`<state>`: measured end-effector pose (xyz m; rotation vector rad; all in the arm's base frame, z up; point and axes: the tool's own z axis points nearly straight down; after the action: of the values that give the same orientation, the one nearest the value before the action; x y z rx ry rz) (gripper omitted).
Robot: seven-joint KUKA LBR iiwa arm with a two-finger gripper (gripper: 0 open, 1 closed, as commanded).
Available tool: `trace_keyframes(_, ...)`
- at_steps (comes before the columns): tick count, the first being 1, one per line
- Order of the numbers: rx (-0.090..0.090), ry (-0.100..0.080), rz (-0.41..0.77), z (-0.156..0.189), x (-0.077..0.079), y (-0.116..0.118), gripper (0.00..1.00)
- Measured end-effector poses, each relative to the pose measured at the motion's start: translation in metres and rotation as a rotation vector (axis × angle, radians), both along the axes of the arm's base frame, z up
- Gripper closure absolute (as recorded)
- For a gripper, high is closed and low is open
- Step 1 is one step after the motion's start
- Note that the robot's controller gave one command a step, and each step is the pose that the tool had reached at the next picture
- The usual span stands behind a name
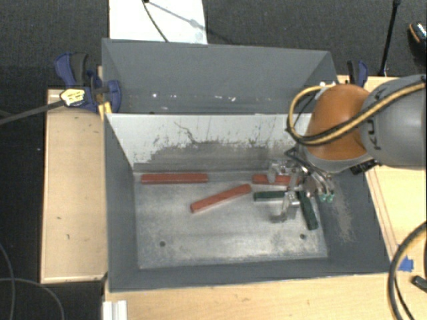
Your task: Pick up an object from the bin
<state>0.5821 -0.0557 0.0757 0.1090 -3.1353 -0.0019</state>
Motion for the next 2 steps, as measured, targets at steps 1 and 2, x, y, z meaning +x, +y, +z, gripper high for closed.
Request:
trace_keyframes(1, 0.002, -0.005, 0.132, -0.0053, 0.0068, 0.0629, 0.0)
trace_keyframes(2, 0.0, -0.005, 0.129, -0.0048, 0.0069, 0.0596, 1.0)
